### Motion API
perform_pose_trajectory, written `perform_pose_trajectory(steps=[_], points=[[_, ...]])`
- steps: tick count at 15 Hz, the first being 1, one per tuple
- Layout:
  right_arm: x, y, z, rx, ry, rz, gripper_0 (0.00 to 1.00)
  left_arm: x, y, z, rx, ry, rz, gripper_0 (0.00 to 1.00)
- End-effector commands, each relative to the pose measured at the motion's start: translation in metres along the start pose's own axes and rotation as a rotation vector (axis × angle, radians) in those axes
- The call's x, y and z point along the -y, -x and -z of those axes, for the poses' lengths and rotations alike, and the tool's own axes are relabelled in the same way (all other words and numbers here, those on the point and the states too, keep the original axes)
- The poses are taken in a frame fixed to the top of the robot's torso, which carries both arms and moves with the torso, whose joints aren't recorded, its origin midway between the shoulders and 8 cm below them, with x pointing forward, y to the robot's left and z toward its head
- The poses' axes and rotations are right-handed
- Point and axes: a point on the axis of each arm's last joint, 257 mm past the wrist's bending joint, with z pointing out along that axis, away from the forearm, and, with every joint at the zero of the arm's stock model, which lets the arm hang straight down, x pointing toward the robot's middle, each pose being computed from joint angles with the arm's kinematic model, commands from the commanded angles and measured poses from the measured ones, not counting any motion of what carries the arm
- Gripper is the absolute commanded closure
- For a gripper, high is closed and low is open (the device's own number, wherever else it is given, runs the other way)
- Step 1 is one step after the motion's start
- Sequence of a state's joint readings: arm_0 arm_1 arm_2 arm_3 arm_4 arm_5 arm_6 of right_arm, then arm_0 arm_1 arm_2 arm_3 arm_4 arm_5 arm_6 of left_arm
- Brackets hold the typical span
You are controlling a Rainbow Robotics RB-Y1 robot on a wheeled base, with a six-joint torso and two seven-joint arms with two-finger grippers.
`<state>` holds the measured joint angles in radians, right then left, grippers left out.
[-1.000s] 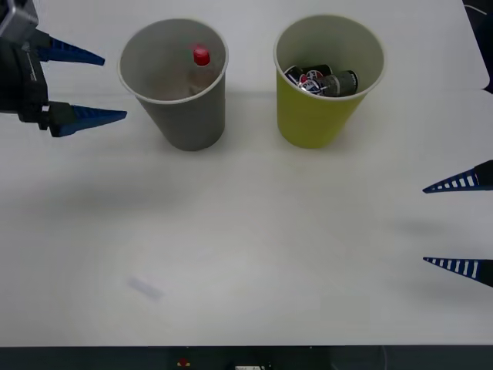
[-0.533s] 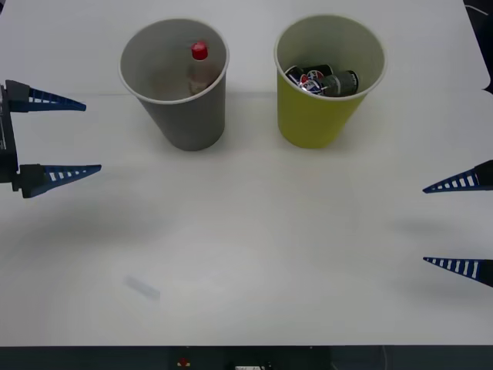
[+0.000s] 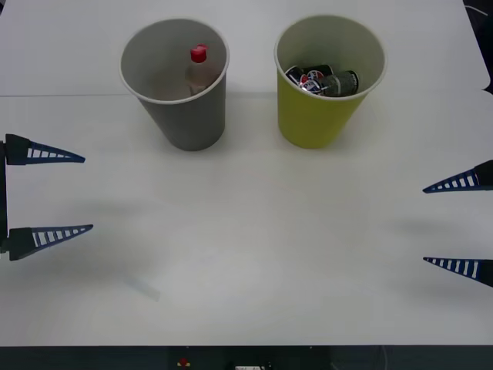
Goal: Put the can into the green bin and the plastic bottle into the gray bin
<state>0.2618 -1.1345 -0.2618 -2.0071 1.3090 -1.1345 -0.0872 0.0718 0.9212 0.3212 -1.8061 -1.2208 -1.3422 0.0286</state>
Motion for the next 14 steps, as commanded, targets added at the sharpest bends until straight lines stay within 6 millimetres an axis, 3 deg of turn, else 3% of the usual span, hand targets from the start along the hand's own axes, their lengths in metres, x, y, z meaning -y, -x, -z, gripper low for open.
perform_pose_trajectory(steps=[1,5,14], points=[[0.000,0.000,0.000,0.000,0.000,0.000,0.00,0.022,-0.004,-0.008,0.020,-0.044,-0.021,0.00],[0.000,0.000,0.000,0.000,0.000,0.000,0.00,0.037,-0.008,-0.014,0.023,-0.075,-0.012,0.00],[0.000,0.000,0.000,0.000,0.000,0.000,0.00,0.039,-0.015,-0.012,-0.011,-0.095,-0.014,0.00]])
